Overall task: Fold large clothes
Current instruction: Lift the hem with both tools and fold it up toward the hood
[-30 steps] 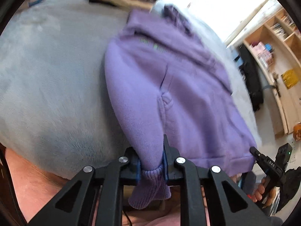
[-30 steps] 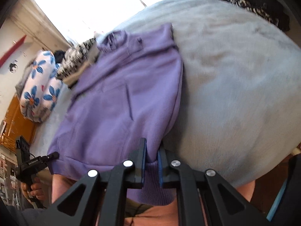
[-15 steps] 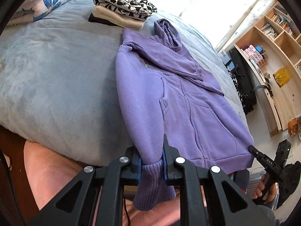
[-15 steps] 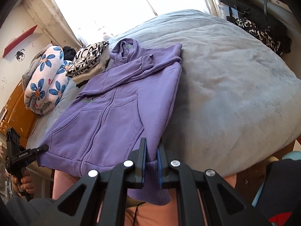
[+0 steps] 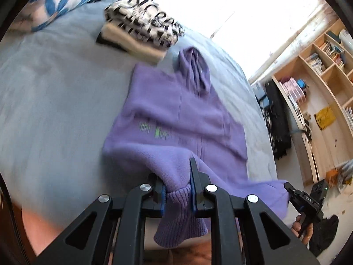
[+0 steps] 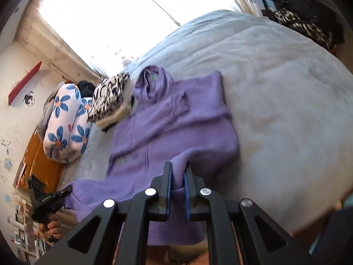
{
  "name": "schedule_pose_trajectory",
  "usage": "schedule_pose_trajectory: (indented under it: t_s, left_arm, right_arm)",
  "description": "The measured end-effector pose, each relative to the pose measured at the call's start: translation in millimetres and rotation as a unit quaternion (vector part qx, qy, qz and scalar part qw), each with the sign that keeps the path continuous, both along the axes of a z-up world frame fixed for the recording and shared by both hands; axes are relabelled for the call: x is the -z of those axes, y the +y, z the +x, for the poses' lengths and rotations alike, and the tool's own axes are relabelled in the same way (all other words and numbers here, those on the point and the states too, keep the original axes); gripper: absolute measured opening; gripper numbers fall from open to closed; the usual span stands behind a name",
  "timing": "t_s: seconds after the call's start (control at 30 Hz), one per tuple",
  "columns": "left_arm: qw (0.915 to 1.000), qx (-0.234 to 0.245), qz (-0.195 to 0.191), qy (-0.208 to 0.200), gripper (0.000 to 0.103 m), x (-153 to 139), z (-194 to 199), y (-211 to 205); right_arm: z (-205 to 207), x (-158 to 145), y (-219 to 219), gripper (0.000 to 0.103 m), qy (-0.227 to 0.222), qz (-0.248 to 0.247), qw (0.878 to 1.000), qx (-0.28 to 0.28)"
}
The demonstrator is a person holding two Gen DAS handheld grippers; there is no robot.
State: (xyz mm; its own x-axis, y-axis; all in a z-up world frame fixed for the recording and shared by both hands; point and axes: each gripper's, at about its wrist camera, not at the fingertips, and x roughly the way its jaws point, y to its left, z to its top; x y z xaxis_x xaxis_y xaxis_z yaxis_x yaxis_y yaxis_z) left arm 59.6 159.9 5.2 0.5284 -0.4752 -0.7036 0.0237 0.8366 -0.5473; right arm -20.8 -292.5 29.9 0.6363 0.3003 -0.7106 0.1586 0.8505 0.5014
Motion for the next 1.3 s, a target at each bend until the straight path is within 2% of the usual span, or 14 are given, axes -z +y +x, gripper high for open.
schedule_pose_trajectory:
  t_s: [0.2, 0.23, 0.3, 0.33, 0.37, 0.47, 0.73, 0.97, 1.1, 1.13, 1.17, 1.2, 1.23, 1.3]
  left_arm:
    - [0.9992, -0.034, -0.022, 0.007, 0.028, -3.9, 146.4, -6.5]
    - [0.9988, -0.039, -0.028, 0.014, 0.032, -1.9, 161.2, -6.8]
    - [0.9971, -0.062, -0.033, 0.027, 0.059, 5.5, 204.8, -3.3]
    - [0.9961, -0.081, -0.023, 0.026, 0.065, 8.6, 218.2, -0.8]
    - [0.9954, -0.093, -0.010, 0.023, 0.072, 13.4, 231.5, 0.6]
    - [0.9951, -0.087, 0.029, 0.037, 0.073, 35.7, 261.5, -1.8]
    - [0.9891, -0.006, 0.132, 0.065, 0.073, 107.1, 290.5, -26.4]
    - [0.9834, 0.041, 0.173, 0.036, 0.073, 120.5, 296.7, -49.5]
    - [0.9708, 0.067, 0.230, 0.015, 0.072, 123.2, 296.3, -69.5]
    - [0.9643, 0.073, 0.254, 0.009, 0.071, 126.5, 295.9, -76.6]
    - [0.9594, 0.077, 0.271, 0.005, 0.058, 129.1, 295.7, -80.9]
    - [0.9566, 0.083, 0.279, 0.003, 0.034, 130.7, 295.9, -83.5]
    - [0.9523, 0.091, 0.291, 0.008, 0.025, 133.7, 297.1, -89.1]
    - [0.9522, 0.090, 0.292, 0.006, 0.010, 131.3, 296.7, -91.5]
  right_arm:
    - [128.7, -0.4, -15.7, 0.013, 0.014, -0.005, 0.999, 0.037]
    - [157.0, 4.0, -19.1, 0.020, 0.019, 0.000, 0.999, 0.036]
    - [183.9, 10.7, -24.5, 0.042, 0.019, -0.003, 0.999, 0.041]
    - [197.1, 14.6, -26.9, 0.056, 0.017, -0.017, 0.998, 0.051]
    - [207.2, 19.0, -29.2, 0.059, 0.009, -0.029, 0.998, 0.059]
    - [227.8, 39.3, -32.6, 0.059, 0.010, -0.048, 0.997, 0.052]
    - [268.5, 130.0, -30.9, 0.059, 0.100, -0.071, 0.992, 0.006]
    - [290.4, 147.5, -13.3, 0.059, 0.099, -0.087, 0.991, -0.026]
    - [296.5, 152.9, -2.0, 0.060, 0.096, -0.123, 0.987, -0.044]
    - [296.8, 154.3, -0.3, 0.060, 0.093, -0.129, 0.986, -0.045]
    - [296.5, 155.2, 0.8, 0.059, 0.091, -0.133, 0.986, -0.044]
    - [296.3, 154.2, 1.2, 0.055, 0.089, -0.137, 0.986, -0.043]
    - [294.1, 153.1, 2.9, 0.035, 0.087, -0.142, 0.985, -0.044]
    - [289.9, 150.0, 5.9, 0.010, 0.091, -0.167, 0.981, -0.037]
